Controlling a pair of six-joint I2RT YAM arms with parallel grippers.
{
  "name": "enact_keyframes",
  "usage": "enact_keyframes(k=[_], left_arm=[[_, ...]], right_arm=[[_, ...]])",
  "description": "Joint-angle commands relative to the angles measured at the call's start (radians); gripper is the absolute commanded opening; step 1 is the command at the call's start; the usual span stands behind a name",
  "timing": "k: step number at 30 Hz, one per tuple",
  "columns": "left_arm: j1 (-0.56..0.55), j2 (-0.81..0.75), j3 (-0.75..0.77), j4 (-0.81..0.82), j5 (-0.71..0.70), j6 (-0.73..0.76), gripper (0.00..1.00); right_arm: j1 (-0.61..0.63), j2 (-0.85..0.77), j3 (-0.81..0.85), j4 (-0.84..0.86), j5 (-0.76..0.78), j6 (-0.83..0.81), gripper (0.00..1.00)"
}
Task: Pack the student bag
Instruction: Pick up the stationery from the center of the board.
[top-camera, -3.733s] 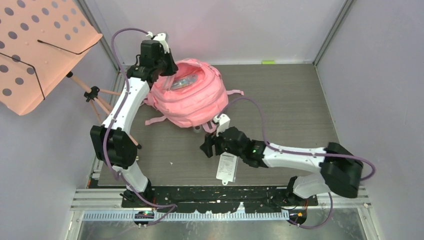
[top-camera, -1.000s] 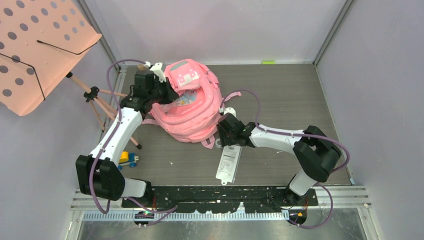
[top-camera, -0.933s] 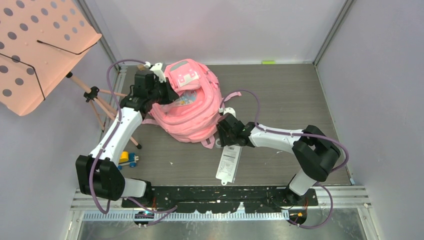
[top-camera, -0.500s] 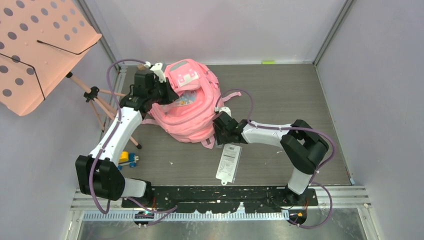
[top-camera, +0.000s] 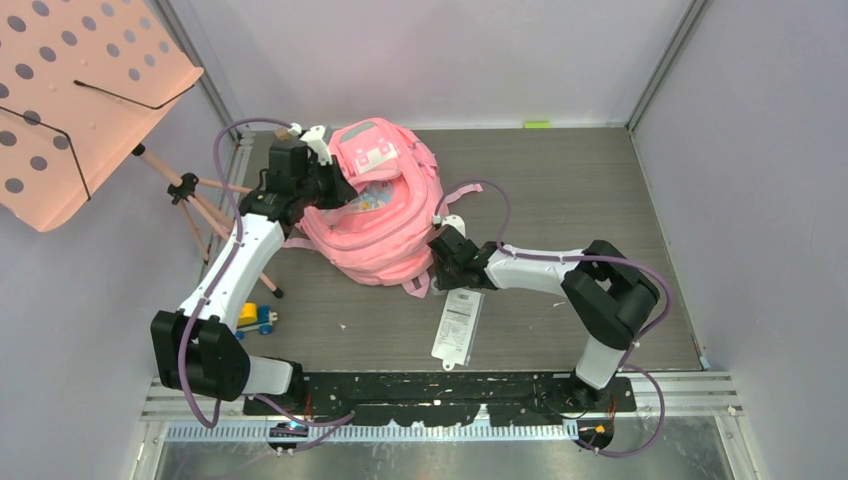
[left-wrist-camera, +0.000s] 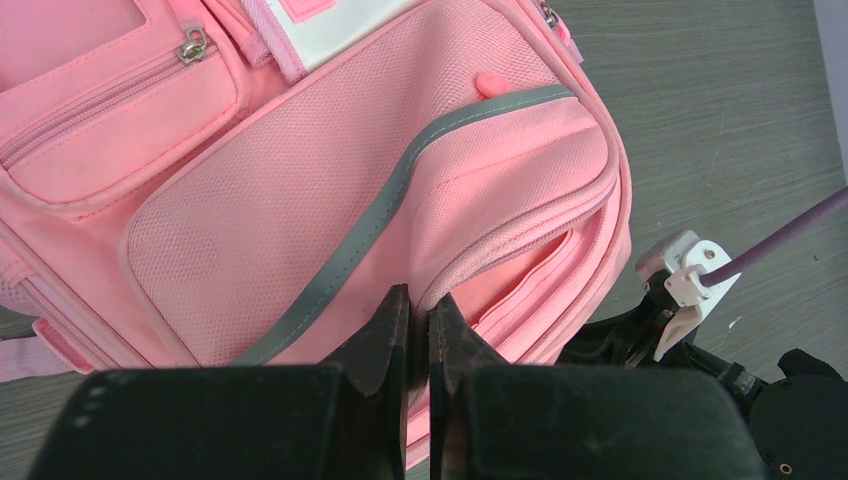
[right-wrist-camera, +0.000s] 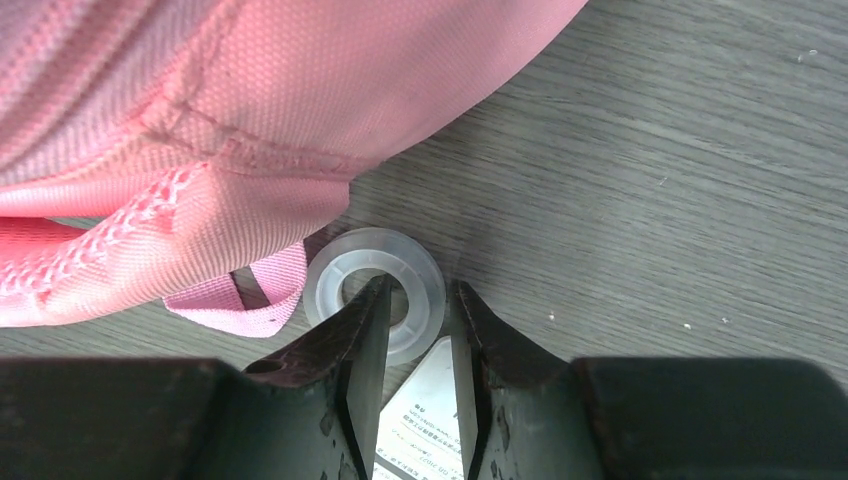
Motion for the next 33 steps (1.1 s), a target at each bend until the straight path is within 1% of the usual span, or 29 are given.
enact_keyframes(k=[1, 2, 3, 5, 8, 11, 17, 20, 21, 25, 29, 33], left_arm=[[0.001, -0.034, 0.051, -0.009, 0.026, -0.022, 0.00], [0.001, -0.033, 0.051, -0.009, 0.027, -0.022, 0.00], [0.000, -0.033, 0.051, -0.008, 0.028, -0.022, 0.00], [0.001, -0.034, 0.050, -0.009, 0.025, -0.021, 0.00], [0.002, -0.037, 0.051, -0.008, 0.025, -0.020, 0.00], [0.002, -0.036, 0.051, -0.008, 0.026, -0.020, 0.00], [0.000, -0.040, 0.049, -0.005, 0.030, -0.021, 0.00], [0.002, -0.039, 0.049, -0.005, 0.031, -0.021, 0.00], [0.001, -0.039, 0.049, -0.005, 0.036, -0.023, 0.00], [0.001, -0.034, 0.047, 0.004, 0.060, -0.036, 0.00], [0.000, -0.030, 0.035, 0.028, 0.090, -0.055, 0.00], [0.000, -0.033, 0.020, 0.053, 0.106, -0.072, 0.00]], right_arm=[[0.004, -0.022, -0.037, -0.019, 0.011, 0.020, 0.33], [0.003, -0.020, -0.040, -0.016, 0.011, 0.019, 0.31], [0.003, -0.018, -0.040, -0.015, 0.012, 0.020, 0.26], [0.002, -0.027, -0.036, -0.016, 0.020, 0.020, 0.19], [0.003, -0.063, -0.032, -0.024, 0.042, 0.022, 0.15], [0.003, -0.126, -0.003, -0.054, 0.058, -0.004, 0.15], [0.003, -0.230, 0.057, -0.188, 0.128, -0.059, 0.14], [0.003, -0.288, 0.075, -0.264, 0.159, -0.060, 0.13], [0.003, -0.299, 0.099, -0.317, 0.161, -0.060, 0.13], [0.003, -0.357, 0.194, -0.413, 0.138, -0.081, 0.13], [0.003, -0.348, 0.301, -0.383, 0.099, -0.110, 0.13], [0.003, -0.254, 0.421, -0.326, 0.083, -0.147, 0.13]])
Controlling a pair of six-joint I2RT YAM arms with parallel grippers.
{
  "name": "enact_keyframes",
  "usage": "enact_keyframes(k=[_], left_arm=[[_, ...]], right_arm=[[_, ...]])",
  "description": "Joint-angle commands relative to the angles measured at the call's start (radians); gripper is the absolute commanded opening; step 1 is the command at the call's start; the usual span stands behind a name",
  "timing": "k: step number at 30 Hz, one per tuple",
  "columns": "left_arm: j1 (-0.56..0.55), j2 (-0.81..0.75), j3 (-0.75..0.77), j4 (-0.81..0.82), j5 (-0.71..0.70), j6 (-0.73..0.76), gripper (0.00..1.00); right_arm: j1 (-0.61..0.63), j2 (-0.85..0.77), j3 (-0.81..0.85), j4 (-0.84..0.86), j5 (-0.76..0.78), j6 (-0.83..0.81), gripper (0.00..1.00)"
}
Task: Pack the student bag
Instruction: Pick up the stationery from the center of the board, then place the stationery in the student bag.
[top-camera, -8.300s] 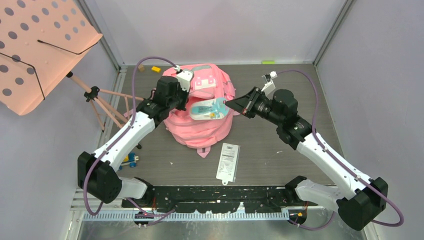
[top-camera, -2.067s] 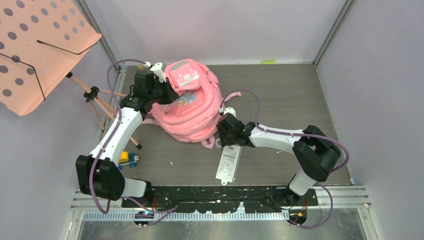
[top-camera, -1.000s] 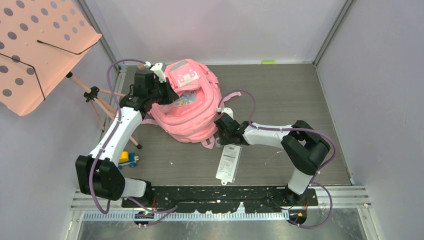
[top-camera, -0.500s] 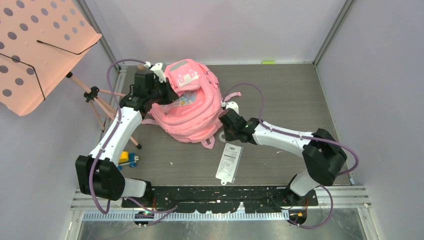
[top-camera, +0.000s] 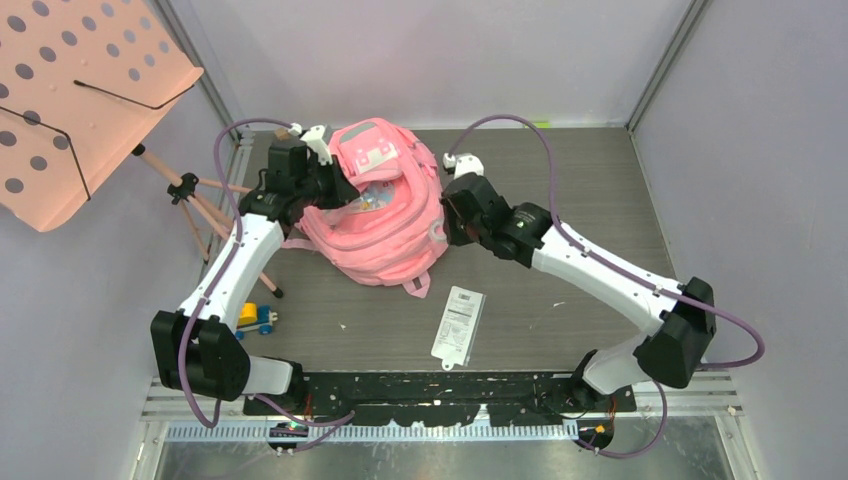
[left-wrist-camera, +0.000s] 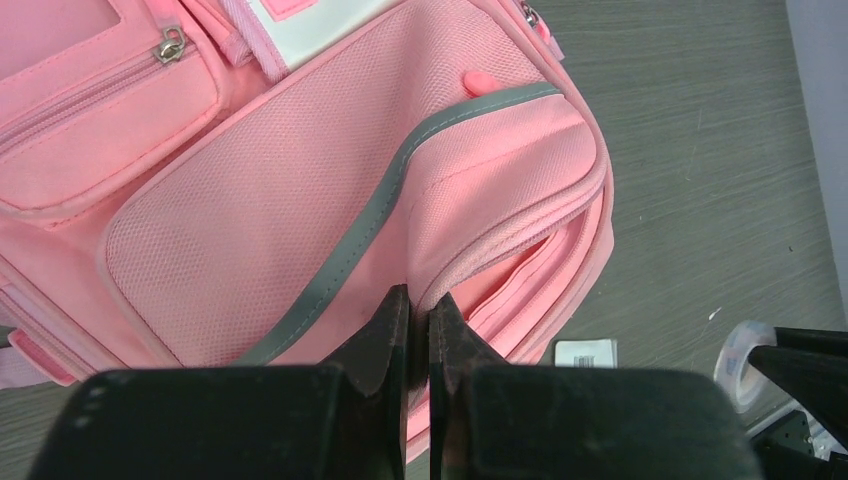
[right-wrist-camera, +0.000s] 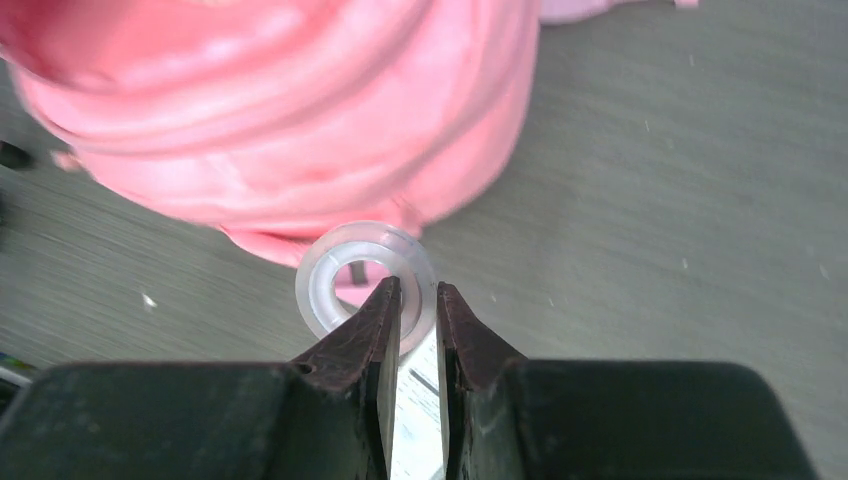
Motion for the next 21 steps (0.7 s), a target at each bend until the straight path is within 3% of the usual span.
enact_keyframes(k=[1, 11, 21], left_arm=[[0.001, -0.030, 0.020, 0.048, 0.070, -0.062, 0.00], [0.001, -0.020, 0.014, 0.062, 0.102, -0.088, 0.00], [0.000, -0.023, 0.004, 0.080, 0.112, -0.099, 0.00]], right_arm=[[0.003, 0.110, 0.171, 0.055, -0.023, -0.062, 0.13], [-0.002, 0.422, 0.484, 0.102, -0.027, -0.099, 0.13], [-0.033, 0.570, 0.529, 0.293, 0.159, -0.063, 0.13]])
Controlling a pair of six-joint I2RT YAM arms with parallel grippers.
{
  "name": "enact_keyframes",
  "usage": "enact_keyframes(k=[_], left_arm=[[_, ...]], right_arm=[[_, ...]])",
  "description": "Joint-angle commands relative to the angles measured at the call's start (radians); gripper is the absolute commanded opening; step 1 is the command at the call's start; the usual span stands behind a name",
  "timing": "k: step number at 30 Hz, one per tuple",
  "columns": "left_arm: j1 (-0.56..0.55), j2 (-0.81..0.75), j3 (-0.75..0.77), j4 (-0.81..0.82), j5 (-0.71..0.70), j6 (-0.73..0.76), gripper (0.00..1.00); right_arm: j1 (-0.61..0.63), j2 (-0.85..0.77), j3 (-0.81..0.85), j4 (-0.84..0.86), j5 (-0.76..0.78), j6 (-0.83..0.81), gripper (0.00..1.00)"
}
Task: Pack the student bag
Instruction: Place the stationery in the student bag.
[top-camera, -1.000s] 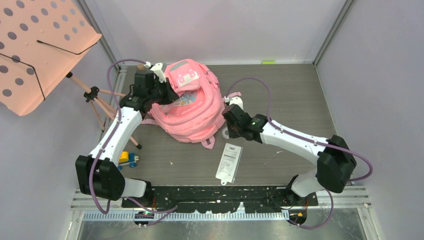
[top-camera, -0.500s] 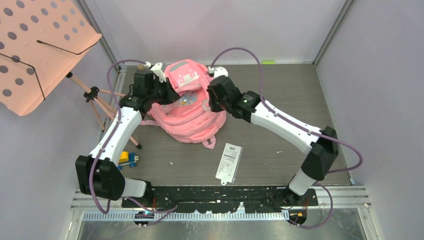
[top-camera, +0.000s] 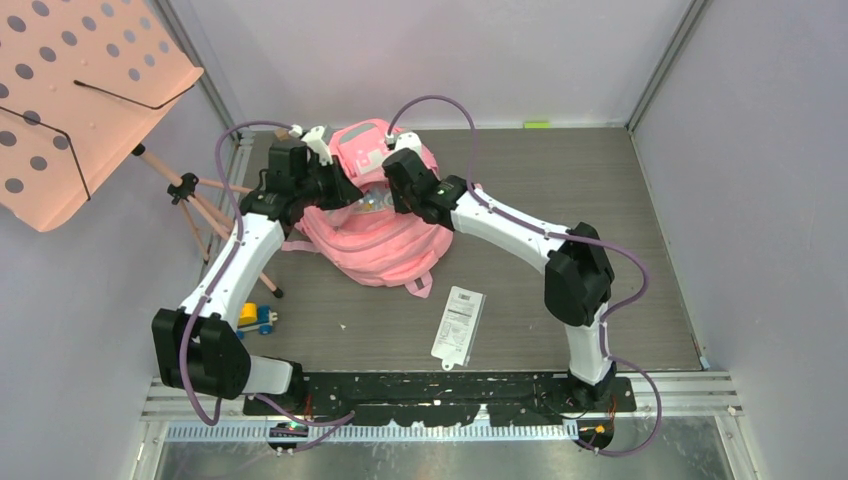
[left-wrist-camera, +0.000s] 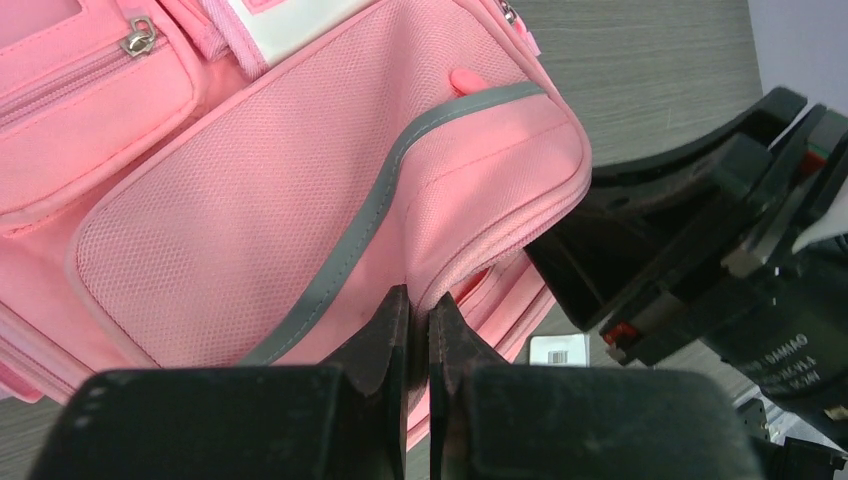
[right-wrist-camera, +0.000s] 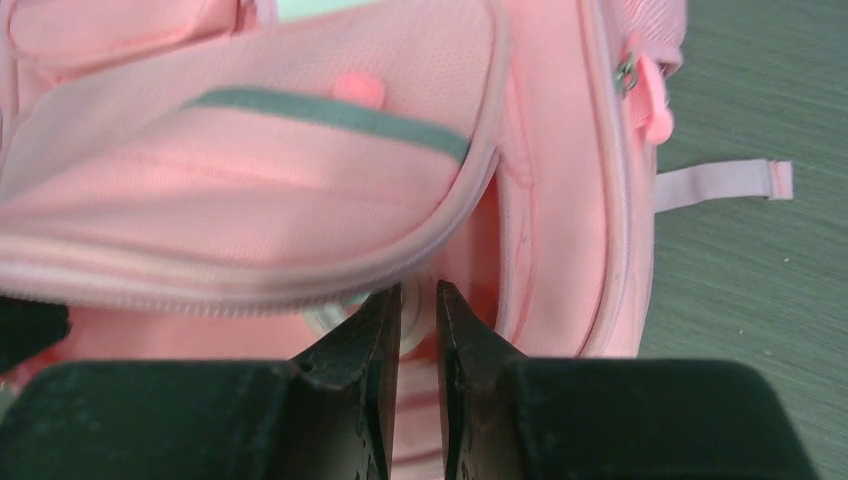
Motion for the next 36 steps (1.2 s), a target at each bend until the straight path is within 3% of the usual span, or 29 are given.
enact_keyframes(k=[1, 6, 10, 17, 21, 27, 31, 36], left_arm=[[0.000, -0.031, 0.008, 0.069, 0.063, -0.054, 0.00], [0.000, -0.025, 0.008, 0.073, 0.074, -0.060, 0.00], [0.000, -0.022, 0.008, 0.073, 0.075, -0.061, 0.00], [0.000, -0.023, 0.007, 0.072, 0.069, -0.057, 0.00], [0.000, -0.028, 0.007, 0.068, 0.057, -0.048, 0.00], [0.000, -0.021, 0.008, 0.062, 0.038, -0.038, 0.00], [0.000, -0.018, 0.010, 0.056, 0.030, -0.030, 0.00], [0.000, -0.025, 0.013, 0.048, 0.021, -0.021, 0.00]], right_arm=[[-0.027, 0.031, 0.053, 0.159, 0.138, 0.018, 0.13], [-0.041, 0.073, 0.058, 0.263, 0.190, 0.024, 0.17], [-0.048, 0.105, 0.083, 0.293, 0.187, 0.028, 0.26], [-0.048, 0.062, 0.021, 0.331, 0.160, 0.021, 0.52], [-0.048, -0.023, -0.084, 0.381, 0.140, -0.002, 0.60], [-0.043, -0.214, -0.236, 0.365, -0.010, 0.004, 0.69], [-0.034, -0.389, -0.399, 0.382, 0.029, 0.003, 0.75], [-0.034, -0.608, -0.584, 0.241, 0.076, 0.109, 0.76]])
